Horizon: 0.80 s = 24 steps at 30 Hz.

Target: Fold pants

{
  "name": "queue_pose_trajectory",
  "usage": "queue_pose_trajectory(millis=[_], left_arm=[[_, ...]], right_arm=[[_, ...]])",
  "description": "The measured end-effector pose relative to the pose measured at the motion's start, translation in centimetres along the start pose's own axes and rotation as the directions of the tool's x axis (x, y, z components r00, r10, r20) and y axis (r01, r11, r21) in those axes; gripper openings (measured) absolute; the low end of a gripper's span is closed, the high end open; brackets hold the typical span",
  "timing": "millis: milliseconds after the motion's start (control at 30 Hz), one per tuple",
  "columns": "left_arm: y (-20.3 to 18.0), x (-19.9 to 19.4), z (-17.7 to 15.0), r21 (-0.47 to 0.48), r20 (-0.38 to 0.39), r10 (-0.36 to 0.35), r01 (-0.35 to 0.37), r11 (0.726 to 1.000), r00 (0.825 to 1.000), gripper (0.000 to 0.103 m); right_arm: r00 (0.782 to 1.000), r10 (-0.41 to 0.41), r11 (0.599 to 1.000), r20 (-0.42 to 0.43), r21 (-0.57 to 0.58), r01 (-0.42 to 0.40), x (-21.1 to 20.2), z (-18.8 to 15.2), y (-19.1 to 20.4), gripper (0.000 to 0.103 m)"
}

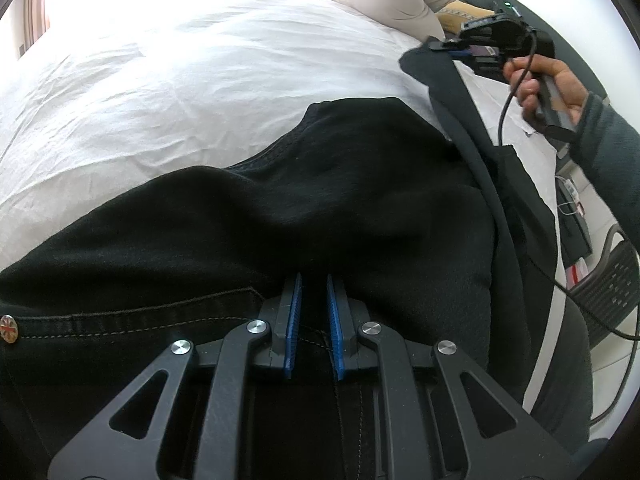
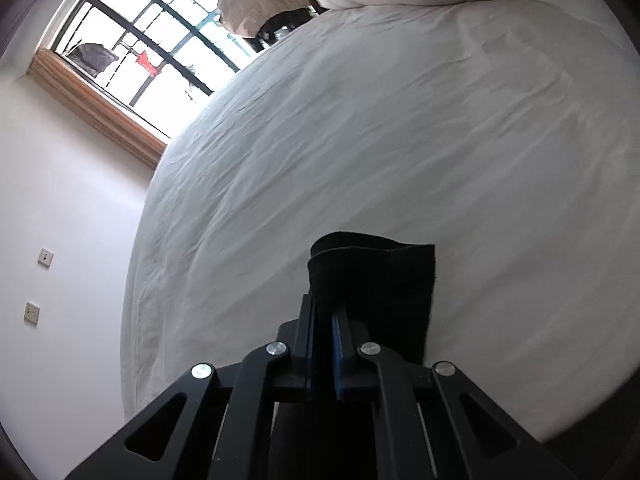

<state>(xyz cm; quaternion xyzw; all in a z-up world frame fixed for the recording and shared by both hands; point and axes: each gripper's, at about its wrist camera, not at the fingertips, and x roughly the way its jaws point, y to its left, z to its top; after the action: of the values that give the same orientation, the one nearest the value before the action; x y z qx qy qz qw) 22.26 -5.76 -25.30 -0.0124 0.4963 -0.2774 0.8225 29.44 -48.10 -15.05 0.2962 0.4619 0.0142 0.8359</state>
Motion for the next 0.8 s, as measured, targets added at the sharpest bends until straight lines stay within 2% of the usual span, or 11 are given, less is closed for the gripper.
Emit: queue_pose_trajectory(millis=[33,167,233,400,533,800], left_arm=[[-0.1,0.0,0.0,0.003,0.001,0.003,-0.003,1.000,1.000,0.013],[-0.6,-0.1,-0.1,0.015,0.005,0.019,-0.019,1.000,1.000,0.013],[-0.9,-0.1,-0.1,0.022,0.007,0.027,-0.028,0.999,1.000,0.013],[-1.1,-0.2,-0.1,0.021,0.007,0.028,-0.029,0.999,1.000,0.013],[-0.9,0.0,-0.2,0.018,0.009,0.026,-0.026,1.000,1.000,0.013],[-0.6,-0.1,-0.2,0.010,0.011,0.017,-0.017,1.000,1.000,0.013]], right_arm=[[1.000,-0.007,1.000,-0.013,0.028,0.008,-0.1,0.1,-0.6,0.012],[0.999,0.017,0.994,-0.039,0.111,-0.012,0.2,-0.3,-2.4,0.012],[0.998,0.053,0.990,-0.044,0.136,-0.047,0.5,-0.7,-2.6,0.012],[0.995,0.080,0.993,-0.064,0.090,-0.074,1.0,-0.7,-0.8,0.012],[0.997,0.045,0.999,-0.062,-0.010,-0.046,1.2,-0.5,1.1,0.008],[0.998,0.056,0.998,-0.001,-0.021,-0.057,-0.7,-0.5,0.9,0.005]])
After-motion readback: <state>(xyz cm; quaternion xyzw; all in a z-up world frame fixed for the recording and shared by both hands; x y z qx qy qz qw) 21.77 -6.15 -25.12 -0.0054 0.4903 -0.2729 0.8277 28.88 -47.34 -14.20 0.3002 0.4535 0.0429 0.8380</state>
